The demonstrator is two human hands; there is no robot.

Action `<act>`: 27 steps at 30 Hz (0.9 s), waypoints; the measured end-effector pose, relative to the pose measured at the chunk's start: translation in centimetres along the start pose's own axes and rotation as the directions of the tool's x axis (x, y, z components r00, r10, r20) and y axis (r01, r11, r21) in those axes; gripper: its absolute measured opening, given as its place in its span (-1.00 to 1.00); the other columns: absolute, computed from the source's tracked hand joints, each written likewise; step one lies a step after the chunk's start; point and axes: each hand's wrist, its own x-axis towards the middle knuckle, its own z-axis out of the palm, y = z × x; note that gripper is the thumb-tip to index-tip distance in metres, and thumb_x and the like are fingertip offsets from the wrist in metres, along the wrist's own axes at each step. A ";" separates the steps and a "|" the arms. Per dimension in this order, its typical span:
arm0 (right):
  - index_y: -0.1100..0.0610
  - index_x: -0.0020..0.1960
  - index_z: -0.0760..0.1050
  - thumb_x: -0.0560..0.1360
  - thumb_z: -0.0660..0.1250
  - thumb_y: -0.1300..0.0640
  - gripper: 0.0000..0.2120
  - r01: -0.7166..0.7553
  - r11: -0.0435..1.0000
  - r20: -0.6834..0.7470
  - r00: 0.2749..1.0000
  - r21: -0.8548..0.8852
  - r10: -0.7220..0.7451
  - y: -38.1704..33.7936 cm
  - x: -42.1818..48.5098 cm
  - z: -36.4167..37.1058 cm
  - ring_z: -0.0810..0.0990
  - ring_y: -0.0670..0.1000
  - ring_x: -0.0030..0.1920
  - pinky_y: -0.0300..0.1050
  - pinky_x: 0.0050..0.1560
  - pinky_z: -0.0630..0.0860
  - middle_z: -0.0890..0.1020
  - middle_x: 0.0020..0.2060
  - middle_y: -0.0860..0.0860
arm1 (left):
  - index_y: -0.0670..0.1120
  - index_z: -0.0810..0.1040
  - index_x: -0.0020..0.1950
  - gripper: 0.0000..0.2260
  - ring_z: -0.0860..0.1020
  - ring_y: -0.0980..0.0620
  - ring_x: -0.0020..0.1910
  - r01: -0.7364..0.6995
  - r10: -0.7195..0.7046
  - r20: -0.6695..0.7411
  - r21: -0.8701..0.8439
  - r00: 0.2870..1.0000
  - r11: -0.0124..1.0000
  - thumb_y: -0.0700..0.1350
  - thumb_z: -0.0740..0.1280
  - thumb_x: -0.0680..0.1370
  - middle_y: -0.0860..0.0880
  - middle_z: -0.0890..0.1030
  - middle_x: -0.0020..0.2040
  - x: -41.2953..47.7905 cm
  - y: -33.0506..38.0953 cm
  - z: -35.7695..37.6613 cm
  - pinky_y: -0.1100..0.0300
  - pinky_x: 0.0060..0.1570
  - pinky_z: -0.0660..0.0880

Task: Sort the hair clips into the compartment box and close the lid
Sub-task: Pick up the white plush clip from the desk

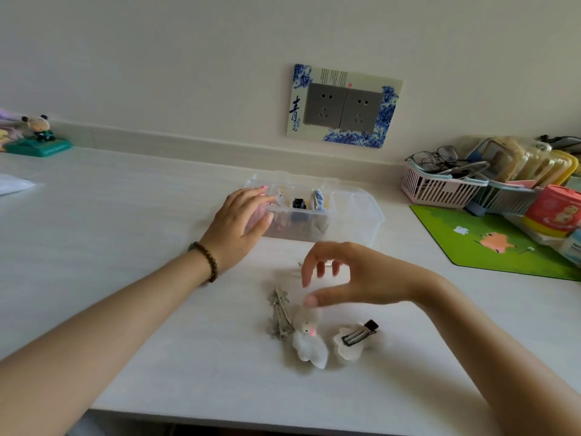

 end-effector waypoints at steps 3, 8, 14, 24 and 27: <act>-0.17 -0.03 0.43 0.21 0.41 -0.35 -0.56 -0.073 0.992 0.153 0.984 -0.106 0.089 -1.0 -1.0 0.5 0.45 -0.23 -0.01 -0.28 -0.02 0.39 0.49 -0.11 -0.30 | -0.11 0.45 0.28 -0.71 0.24 -0.05 0.40 -0.005 0.005 0.005 0.009 1.000 1.000 -0.10 0.20 0.57 -0.06 0.39 0.37 0.0 0.0 0.0 0.11 0.41 0.13; -0.14 -0.05 0.43 0.20 0.44 -0.32 -0.56 -0.091 0.981 0.152 0.981 -0.170 0.117 -1.3 -0.9 1.3 0.45 -0.24 -0.06 -0.27 0.00 0.40 0.47 -0.14 -0.25 | -0.12 0.44 0.29 -0.63 0.25 -0.05 0.39 0.005 -0.006 0.026 0.020 1.000 1.000 -0.01 0.14 0.54 -0.07 0.39 0.36 0.0 0.3 -0.2 0.14 0.41 0.12; -0.14 -0.07 0.43 0.20 0.49 -0.27 -0.59 -0.086 0.991 0.146 0.984 -0.101 0.100 -1.2 -0.8 1.5 0.49 -0.20 -0.05 -0.27 -0.04 0.42 0.51 -0.15 -0.24 | -0.11 0.44 0.29 -0.61 0.25 -0.05 0.39 0.004 -0.004 0.023 0.038 1.000 0.999 0.01 0.13 0.53 -0.07 0.39 0.37 -0.1 0.3 -0.1 0.09 0.41 0.13; -0.10 -0.05 0.43 0.16 0.42 -0.38 -0.49 -0.149 0.970 0.147 0.973 -0.193 0.179 -1.4 -1.4 0.8 0.50 -0.18 -0.08 -0.20 0.00 0.48 0.52 -0.12 -0.20 | -0.12 0.46 0.27 -0.57 0.28 -0.10 0.39 -0.044 0.047 -0.022 0.123 0.999 0.991 0.08 0.07 0.53 -0.10 0.44 0.33 -0.1 0.2 -0.1 -0.08 0.39 0.16; -0.12 0.00 0.44 0.14 0.42 -0.39 -0.44 -0.178 0.962 0.157 0.965 -0.207 0.212 -1.4 -1.9 0.6 0.51 -0.18 -0.06 -0.18 0.03 0.50 0.52 -0.10 -0.22 | -0.12 0.45 0.29 -0.54 0.27 -0.09 0.40 -0.105 0.108 -0.015 0.119 0.994 0.987 0.10 0.06 0.53 -0.11 0.44 0.33 -0.3 0.7 -0.1 -0.10 0.40 0.15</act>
